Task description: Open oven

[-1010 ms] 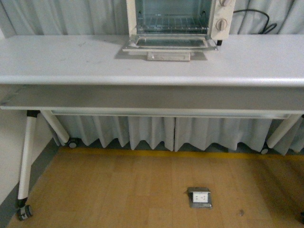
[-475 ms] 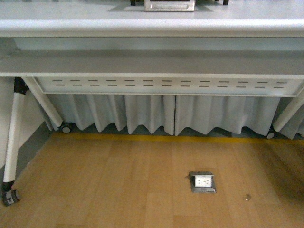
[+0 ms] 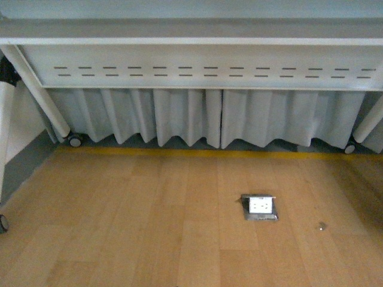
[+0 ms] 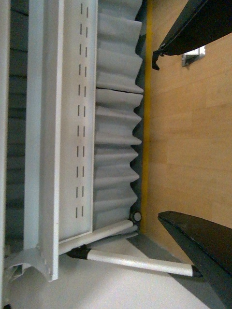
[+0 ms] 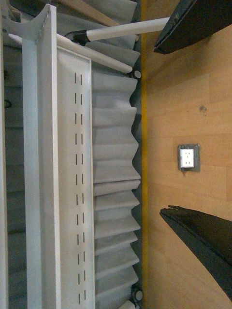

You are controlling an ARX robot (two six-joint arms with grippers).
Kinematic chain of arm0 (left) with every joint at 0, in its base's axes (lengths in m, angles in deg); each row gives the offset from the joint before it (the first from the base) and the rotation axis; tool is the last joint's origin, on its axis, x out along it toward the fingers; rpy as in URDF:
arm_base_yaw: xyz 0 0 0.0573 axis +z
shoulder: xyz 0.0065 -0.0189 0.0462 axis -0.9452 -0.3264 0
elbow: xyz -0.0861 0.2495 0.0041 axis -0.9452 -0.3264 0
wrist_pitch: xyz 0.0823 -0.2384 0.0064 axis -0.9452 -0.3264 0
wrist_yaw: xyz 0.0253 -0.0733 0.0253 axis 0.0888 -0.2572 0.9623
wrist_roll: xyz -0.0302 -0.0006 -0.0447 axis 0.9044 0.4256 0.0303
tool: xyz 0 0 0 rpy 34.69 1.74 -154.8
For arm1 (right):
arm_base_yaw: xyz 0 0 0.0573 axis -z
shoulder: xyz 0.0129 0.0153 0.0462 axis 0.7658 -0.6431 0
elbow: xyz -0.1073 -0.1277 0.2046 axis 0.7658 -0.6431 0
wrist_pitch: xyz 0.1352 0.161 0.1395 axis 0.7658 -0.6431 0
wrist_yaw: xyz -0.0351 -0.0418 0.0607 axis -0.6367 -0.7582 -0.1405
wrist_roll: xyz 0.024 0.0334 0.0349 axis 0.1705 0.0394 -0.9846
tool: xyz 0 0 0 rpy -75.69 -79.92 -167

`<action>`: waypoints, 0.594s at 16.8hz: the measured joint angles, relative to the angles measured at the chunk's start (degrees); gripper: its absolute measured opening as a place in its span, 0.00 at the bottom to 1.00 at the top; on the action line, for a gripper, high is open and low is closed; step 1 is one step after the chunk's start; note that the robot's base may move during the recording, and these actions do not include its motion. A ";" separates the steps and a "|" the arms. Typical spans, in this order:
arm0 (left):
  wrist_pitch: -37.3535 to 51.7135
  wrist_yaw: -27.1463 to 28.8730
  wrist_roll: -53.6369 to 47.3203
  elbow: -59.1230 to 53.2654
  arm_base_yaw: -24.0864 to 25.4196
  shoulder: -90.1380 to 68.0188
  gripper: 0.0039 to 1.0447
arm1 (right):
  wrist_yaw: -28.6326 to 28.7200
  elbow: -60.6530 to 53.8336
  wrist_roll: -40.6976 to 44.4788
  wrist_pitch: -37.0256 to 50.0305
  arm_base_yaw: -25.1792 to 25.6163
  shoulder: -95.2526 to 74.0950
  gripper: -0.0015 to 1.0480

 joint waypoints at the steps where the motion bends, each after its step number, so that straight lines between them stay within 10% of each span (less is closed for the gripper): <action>1: -0.02 0.11 0.02 0.00 0.00 0.00 0.94 | -0.04 0.00 0.00 -0.20 0.00 0.00 0.94; 10: 0.04 0.11 0.02 0.00 0.00 0.00 0.94 | 0.00 0.00 0.02 -0.09 0.00 0.00 0.94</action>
